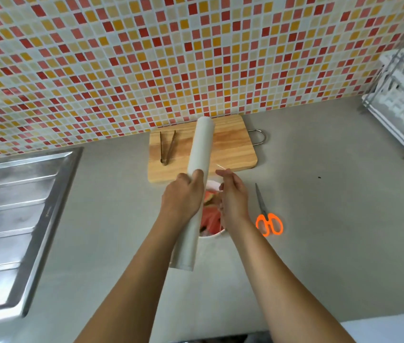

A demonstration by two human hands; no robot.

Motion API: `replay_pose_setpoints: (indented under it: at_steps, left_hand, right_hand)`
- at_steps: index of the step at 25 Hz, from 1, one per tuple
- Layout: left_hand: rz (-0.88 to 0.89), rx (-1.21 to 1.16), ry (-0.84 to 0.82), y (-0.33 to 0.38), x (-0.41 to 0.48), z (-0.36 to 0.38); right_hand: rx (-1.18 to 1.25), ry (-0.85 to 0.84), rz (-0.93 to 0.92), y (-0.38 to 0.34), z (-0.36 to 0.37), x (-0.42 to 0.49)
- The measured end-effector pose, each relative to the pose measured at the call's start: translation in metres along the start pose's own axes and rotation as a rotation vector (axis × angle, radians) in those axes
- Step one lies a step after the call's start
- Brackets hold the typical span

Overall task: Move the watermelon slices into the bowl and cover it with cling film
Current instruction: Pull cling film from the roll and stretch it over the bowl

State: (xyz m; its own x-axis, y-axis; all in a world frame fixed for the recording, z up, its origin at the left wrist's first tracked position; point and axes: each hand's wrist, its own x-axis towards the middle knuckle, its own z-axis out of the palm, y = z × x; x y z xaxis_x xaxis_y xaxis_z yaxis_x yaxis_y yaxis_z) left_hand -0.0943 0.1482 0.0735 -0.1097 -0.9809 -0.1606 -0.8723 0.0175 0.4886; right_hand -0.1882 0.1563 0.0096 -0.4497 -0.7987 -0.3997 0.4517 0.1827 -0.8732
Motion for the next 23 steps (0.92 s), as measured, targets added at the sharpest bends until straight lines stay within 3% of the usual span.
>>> replay_pose_setpoints:
  at_steps: [3, 9, 13, 23]
  left_hand:
    - [-0.056, -0.130, 0.007, 0.019, 0.001, 0.029]
    - [-0.101, -0.080, 0.143, 0.012, -0.003, 0.047]
    - [-0.212, -0.090, 0.097, 0.001, -0.007, 0.043]
    - [-0.280, -0.263, -0.010, -0.022, -0.016, 0.033]
  right_hand:
    - [-0.143, 0.063, -0.089, 0.003, -0.037, 0.016]
    - [-0.254, 0.094, -0.067, 0.016, -0.062, 0.032]
    - [-0.261, 0.066, -0.062, 0.033, -0.058, 0.029]
    - [-0.253, 0.027, -0.036, 0.047, -0.060, 0.031]
